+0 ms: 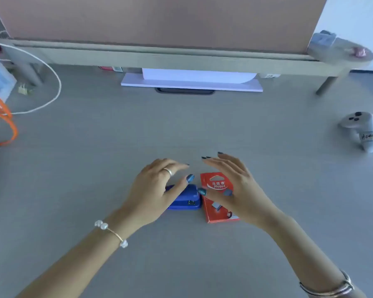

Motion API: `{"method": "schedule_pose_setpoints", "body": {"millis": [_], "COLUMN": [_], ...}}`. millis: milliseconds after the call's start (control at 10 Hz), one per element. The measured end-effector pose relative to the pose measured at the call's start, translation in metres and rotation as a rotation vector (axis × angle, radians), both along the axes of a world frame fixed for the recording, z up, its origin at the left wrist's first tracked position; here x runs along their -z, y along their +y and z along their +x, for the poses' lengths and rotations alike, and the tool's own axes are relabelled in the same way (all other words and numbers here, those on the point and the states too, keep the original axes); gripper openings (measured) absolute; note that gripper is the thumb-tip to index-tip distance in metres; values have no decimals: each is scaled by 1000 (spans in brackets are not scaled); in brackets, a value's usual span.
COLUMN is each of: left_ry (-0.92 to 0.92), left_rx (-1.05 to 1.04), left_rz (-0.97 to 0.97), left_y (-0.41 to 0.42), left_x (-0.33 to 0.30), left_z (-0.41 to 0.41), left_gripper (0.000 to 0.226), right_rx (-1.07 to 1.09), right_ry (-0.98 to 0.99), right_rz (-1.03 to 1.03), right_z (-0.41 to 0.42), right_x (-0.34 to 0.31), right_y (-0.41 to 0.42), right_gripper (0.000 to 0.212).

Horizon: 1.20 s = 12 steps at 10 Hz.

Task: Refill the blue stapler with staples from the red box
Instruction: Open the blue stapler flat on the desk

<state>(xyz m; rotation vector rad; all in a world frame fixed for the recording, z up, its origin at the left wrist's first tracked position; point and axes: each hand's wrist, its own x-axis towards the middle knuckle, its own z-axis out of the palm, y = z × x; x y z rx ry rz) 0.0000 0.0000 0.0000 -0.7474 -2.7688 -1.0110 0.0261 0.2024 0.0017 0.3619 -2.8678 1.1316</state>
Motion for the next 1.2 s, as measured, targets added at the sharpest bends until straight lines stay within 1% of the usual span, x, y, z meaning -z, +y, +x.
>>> {"method": "schedule_pose_setpoints", "body": {"millis": [100,200,300,400,500,600,800,900,1000,1100,1200], "left_ry": [31,96,136,104,11,-14,31,41,24,-63,-109], "left_rx": [43,39,-31,-18,-17,-17,-32,-87,-148,-205,-233], "left_rz": [-9,-13,36,99,436,668,781,751,611,411,231], "left_y": [-2,0,1,1,-7,-15,-57,-92,-124,-150,-161], "left_x": [11,23,28,29,22,16,13,19,24,32,37], "left_z": [9,18,20,20,17,17,15,15,16,11,13], "left_gripper": [45,42,31,22,14,12,14,7,12,17,34], "right_rx": [-61,-19,32,13,17,20,9,-1,-2,0,0], "right_ry": [40,111,165,173,156,171,156,151,159,160,167], "right_rz": [62,98,111,133,129,124,134,150,163,162,161], "right_z": [9,17,18,15,14,15,19,19,20,20,20], "right_x": [17,36,43,40,38,39,37,36,35,36,38], "right_y": [-6,-15,-19,-20,-21,-21,-22,-22,-23,-22,-21], "right_gripper": [57,50,38,37,25,22,20,20,21,19,20]}}
